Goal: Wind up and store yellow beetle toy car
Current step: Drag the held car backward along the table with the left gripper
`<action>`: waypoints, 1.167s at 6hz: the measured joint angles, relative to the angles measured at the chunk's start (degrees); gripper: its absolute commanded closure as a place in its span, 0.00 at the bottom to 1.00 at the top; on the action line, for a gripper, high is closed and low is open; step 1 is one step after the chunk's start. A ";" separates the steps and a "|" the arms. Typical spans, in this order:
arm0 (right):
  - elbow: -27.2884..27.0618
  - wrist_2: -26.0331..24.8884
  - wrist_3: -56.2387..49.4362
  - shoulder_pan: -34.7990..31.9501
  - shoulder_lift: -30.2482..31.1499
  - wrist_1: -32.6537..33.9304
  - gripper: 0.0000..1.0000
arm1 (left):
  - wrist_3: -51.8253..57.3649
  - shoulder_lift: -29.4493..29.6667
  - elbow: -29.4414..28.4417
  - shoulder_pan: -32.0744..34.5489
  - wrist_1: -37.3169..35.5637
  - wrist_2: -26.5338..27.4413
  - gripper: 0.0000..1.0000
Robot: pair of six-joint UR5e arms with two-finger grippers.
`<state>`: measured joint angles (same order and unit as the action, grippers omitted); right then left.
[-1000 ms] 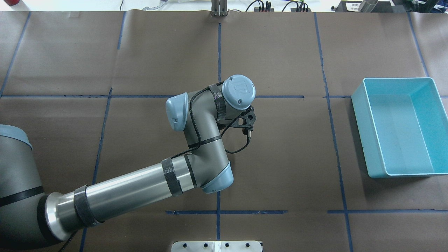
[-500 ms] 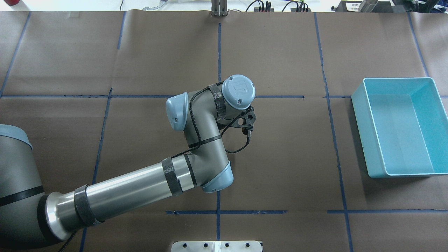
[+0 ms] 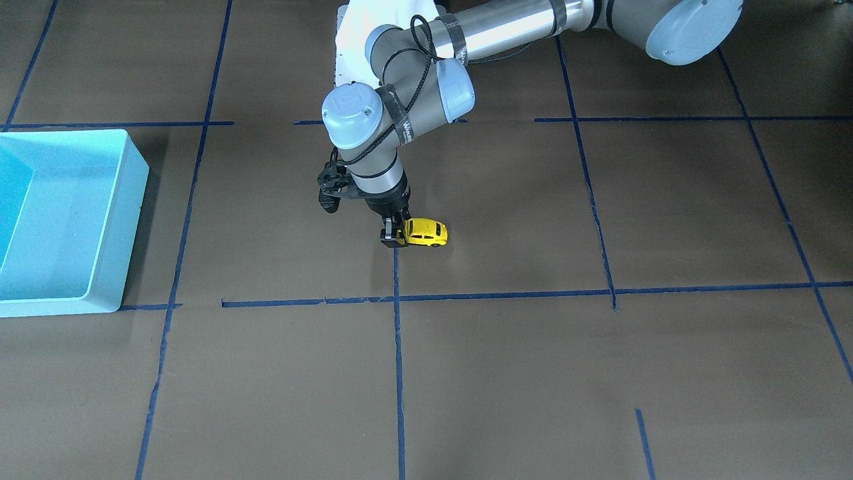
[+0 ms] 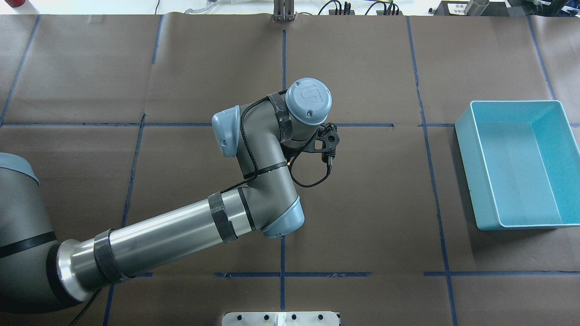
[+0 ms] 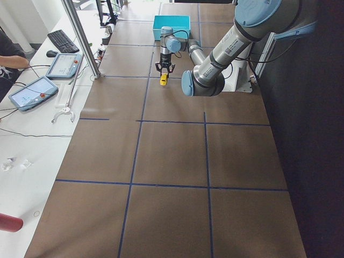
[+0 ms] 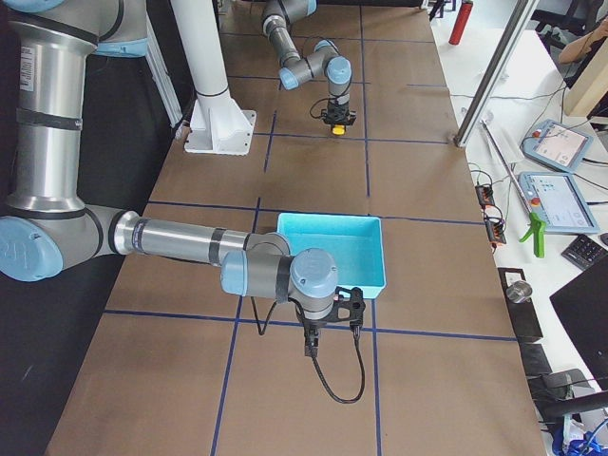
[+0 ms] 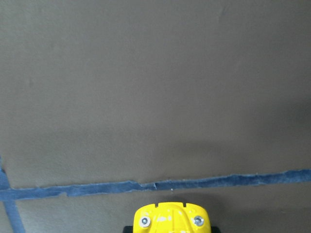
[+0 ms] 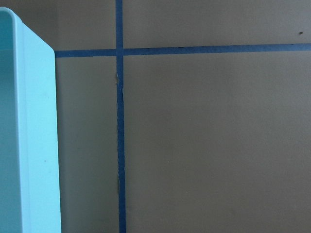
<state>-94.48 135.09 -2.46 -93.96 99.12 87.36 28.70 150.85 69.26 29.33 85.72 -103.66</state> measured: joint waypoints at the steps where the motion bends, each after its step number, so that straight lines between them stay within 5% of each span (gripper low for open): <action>1: 0.00 0.00 0.00 0.00 0.01 0.00 0.00 | -0.26 0.28 0.03 0.62 2.86 -2.20 1.00; 7: 0.08 0.00 0.00 0.00 0.02 0.00 0.00 | -5.37 -0.58 -0.92 0.90 11.25 -6.97 1.00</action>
<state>-94.40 135.09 -2.46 -93.96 99.14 87.36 23.33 150.27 68.34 30.22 96.97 -110.63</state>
